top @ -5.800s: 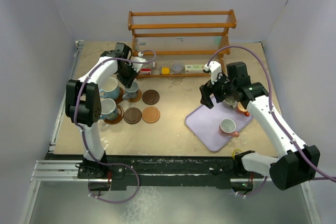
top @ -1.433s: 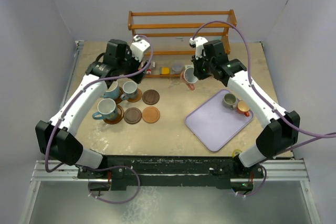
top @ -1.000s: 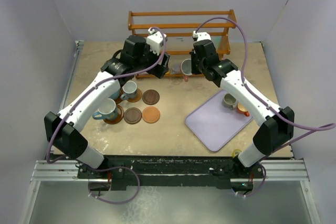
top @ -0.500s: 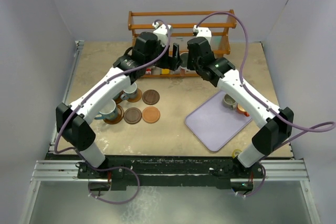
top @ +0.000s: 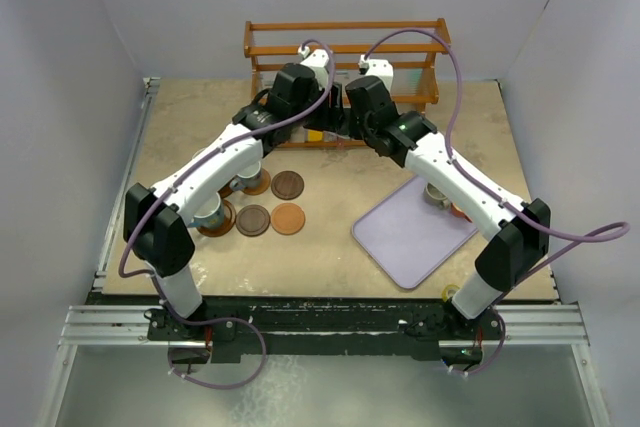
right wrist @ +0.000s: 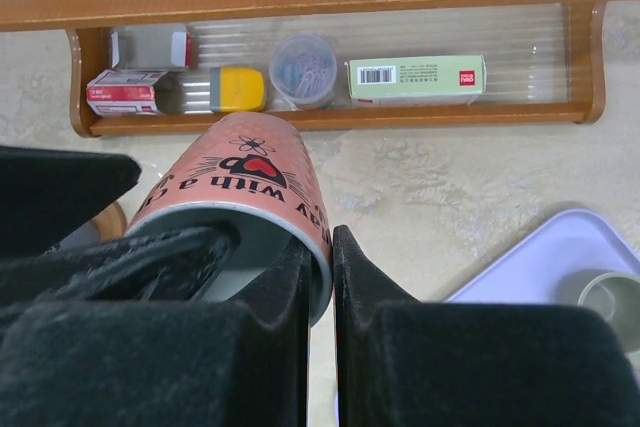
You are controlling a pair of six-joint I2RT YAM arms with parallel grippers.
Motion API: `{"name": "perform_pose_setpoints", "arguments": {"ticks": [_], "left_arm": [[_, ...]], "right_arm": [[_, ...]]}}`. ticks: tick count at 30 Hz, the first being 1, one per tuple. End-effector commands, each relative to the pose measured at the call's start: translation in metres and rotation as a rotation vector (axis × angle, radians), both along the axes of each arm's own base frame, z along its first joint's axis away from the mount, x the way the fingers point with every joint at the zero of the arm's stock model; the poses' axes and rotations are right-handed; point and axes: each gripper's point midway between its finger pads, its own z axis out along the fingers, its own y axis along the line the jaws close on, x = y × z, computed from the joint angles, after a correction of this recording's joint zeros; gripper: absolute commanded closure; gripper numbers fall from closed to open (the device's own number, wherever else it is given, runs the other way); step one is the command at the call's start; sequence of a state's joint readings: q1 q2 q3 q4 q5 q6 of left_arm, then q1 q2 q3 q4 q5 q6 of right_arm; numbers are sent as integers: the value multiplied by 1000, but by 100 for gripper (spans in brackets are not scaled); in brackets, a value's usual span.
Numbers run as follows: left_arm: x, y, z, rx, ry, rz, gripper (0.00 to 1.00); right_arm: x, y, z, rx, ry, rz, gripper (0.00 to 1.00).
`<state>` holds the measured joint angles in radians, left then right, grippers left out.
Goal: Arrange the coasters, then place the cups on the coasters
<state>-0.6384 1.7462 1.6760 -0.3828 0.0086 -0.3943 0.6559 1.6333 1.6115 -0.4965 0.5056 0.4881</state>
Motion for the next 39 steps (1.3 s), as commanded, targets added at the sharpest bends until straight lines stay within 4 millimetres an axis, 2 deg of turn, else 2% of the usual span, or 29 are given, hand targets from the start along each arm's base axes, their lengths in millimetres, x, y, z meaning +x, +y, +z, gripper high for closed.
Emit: {"name": "perform_pose_setpoints", "arguments": {"ticks": [1,8,14,16,19,22,27,39], "left_arm": [[14,-6,25,-46,-58,38,50],[14,-9,21,-45,-52,28,68],[11,-14,32,-63,-86,-16,90],[10,-15,37,-62,-106,-37,97],[8,-14,44,-62,-127,-48,97],[7,-12,49,-61,-141,-47,97],[6,-7,49,-48,-153,-34,97],[4,13,52,8,-207,7,97]], "right_arm": [[4,6,47,90,-116,-32,100],[0,10,54,104,-129,-8,100],[-10,31,51,135,-100,137,100],[-19,41,49,163,-70,203,100],[-29,57,53,205,-54,308,100],[-34,64,56,217,-48,360,99],[-40,73,56,238,-31,418,81],[-45,78,62,250,-35,467,58]]}}
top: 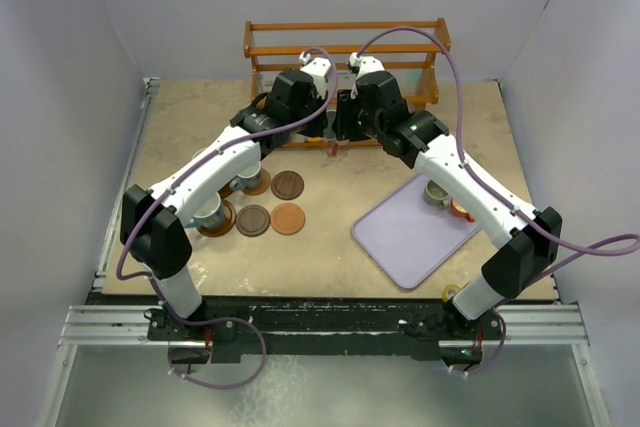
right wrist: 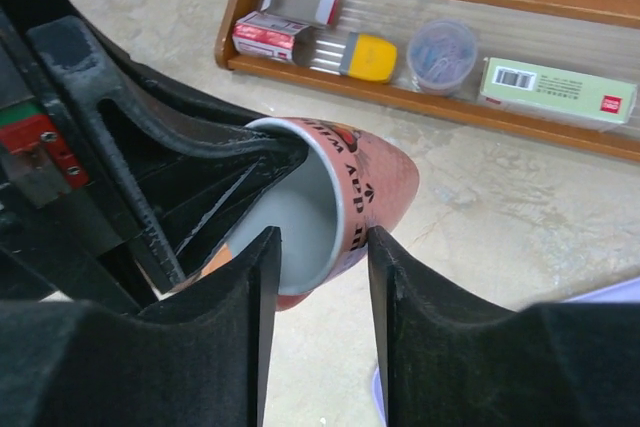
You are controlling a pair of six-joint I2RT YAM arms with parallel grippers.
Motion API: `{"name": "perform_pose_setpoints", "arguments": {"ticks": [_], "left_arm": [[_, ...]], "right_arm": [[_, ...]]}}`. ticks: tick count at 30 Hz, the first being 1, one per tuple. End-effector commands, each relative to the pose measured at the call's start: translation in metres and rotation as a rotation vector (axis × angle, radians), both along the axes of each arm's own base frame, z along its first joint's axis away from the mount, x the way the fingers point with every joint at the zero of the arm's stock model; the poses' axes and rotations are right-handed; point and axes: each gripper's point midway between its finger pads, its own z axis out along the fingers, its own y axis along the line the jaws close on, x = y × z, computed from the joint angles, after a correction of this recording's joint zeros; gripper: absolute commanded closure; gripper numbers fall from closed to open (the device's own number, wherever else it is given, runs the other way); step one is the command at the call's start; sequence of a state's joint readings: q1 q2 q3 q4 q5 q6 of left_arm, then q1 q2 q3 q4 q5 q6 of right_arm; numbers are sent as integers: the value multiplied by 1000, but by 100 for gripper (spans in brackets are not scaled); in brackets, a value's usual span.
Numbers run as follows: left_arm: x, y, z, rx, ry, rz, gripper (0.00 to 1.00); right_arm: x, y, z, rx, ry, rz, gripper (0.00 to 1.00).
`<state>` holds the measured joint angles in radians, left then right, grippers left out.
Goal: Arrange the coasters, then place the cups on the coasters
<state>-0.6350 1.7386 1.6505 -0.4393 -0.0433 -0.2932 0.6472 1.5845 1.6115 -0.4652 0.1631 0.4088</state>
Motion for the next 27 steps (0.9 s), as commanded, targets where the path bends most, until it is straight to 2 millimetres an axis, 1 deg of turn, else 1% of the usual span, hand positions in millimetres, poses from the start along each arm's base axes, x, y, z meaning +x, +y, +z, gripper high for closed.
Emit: {"name": "perform_pose_setpoints", "arguments": {"ticks": [1,7,12,16,20,23,27], "left_arm": [[5,-4,73,-121,-208,-5,97],[4,13,75,-81,-247,17,97],[6,29,75,-46,-277,25,97],[5,48,76,-9,-313,31,97],[2,69,78,26,-341,3,97],[-5,86,73,83,-349,-39,97],[-23,104,61,204,-349,-120,97]], "right_arm": [[-21,31,44,123,-64,145,57],[-24,21,49,107,-94,149,51],[-32,12,59,81,-146,190,42],[-39,-4,68,40,-195,199,35],[-44,-24,73,-3,-238,202,30],[-51,-38,70,-46,-250,252,28],[-61,-58,54,-144,-239,343,24]]}}
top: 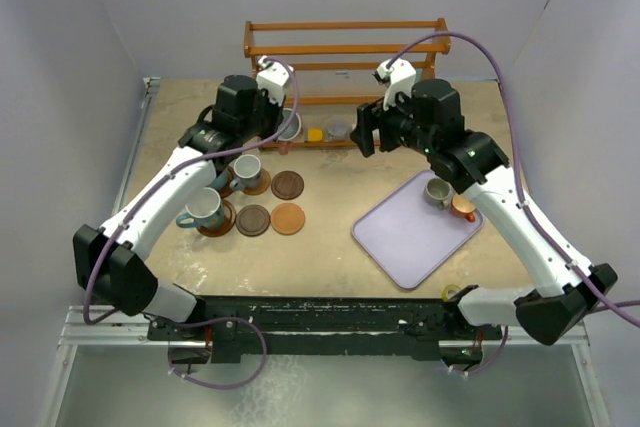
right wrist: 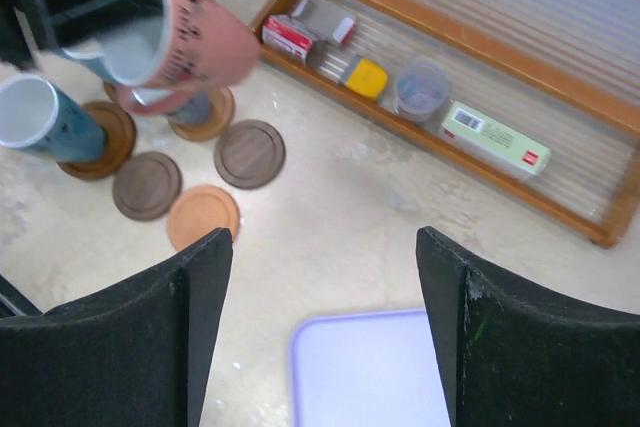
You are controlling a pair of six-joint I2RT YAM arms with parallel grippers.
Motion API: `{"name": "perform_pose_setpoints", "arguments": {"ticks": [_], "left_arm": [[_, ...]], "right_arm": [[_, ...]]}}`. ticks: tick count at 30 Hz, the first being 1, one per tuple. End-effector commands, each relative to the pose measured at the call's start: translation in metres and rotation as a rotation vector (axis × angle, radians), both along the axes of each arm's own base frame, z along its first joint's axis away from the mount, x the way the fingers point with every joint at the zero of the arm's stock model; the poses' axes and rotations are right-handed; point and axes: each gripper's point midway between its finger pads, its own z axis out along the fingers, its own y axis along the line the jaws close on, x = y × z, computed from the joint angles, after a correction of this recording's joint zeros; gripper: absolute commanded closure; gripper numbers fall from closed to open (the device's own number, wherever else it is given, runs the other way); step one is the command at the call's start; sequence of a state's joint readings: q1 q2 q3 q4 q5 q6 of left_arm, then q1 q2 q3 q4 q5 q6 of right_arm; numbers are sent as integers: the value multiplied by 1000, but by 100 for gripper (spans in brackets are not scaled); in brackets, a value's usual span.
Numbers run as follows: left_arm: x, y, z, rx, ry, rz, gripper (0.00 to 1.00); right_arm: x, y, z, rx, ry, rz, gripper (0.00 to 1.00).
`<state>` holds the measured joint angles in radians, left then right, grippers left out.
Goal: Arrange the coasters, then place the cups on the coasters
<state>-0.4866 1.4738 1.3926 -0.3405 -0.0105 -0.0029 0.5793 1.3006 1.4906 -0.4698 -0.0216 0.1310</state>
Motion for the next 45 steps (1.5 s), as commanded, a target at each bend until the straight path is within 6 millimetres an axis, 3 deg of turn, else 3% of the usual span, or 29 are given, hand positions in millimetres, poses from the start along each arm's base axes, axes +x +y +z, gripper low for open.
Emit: {"name": "perform_pose_setpoints", "arguments": {"ticks": [1,7,12,15,24,38,45], "left_arm": [[-25,14,31,88,-116,-127,97],[-79,21,0,200,-28,-326,97],[-101,34,-29,279,46,-373,97],[-105,41,-50,308,97,-354,97],[-111,62,-109,386,271,-315,97],[-106,86,-163,417,401,-388,97],[-101,95,-173,384,439,-395,97]], "right_arm": [[-15,-20,-8,-111,-43,126,22],[-25,-51,-43,-135,16,175,13],[-38,-69,-77,-183,117,200,8],[-46,-78,-92,-207,148,197,6],[-57,-97,-112,-224,114,159,3],[-60,-104,-129,-230,146,162,4],[-60,-104,-137,-235,175,174,4]]}}
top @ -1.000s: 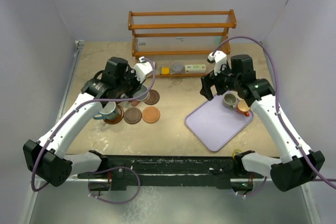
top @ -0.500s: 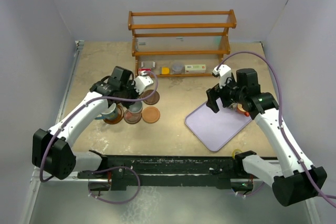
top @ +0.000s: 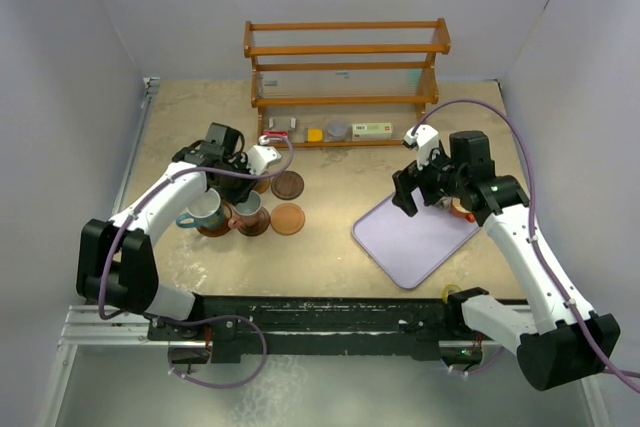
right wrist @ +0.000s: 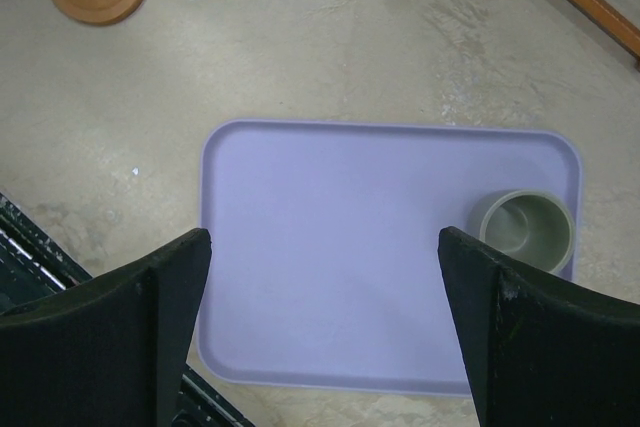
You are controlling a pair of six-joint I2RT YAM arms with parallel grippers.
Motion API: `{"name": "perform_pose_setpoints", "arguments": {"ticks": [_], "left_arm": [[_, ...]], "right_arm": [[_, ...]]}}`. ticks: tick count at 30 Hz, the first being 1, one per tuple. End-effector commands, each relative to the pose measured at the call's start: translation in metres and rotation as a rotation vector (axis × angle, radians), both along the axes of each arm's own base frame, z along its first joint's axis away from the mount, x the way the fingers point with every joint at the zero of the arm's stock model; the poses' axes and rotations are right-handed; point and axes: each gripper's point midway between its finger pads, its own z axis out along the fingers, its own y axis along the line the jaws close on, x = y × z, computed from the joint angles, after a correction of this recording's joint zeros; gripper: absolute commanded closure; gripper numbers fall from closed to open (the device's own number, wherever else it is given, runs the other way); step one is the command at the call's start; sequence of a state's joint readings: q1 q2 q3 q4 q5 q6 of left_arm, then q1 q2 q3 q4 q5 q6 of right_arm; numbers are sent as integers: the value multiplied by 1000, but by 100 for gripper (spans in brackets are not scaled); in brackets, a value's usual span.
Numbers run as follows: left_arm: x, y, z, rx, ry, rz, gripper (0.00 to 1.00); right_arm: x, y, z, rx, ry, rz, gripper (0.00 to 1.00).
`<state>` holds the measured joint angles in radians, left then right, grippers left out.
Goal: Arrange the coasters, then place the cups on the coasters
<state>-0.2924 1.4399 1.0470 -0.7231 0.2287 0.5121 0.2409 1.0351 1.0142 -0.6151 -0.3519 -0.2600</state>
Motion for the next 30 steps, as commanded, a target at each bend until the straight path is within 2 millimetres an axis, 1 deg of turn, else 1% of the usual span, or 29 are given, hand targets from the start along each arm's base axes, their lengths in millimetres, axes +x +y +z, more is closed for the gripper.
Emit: {"name": "perform_pose_setpoints", "arguments": {"ticks": [1,17,23,30], "left_arm": [[8,-6,4,-58,-28,-46,97],[7,-7,-14,-57,27,-56,97],[7,-5,-18,-44,26,-60,97],[7,-2,-19,-33,21,-60,92]], "right_arm": [[4,3,1,7,-15,26,4],[3,2,-3,-1,-4,27,4],[3,2,-4,1,2,30,4],[2,3,-4,4,6,36,4]]}}
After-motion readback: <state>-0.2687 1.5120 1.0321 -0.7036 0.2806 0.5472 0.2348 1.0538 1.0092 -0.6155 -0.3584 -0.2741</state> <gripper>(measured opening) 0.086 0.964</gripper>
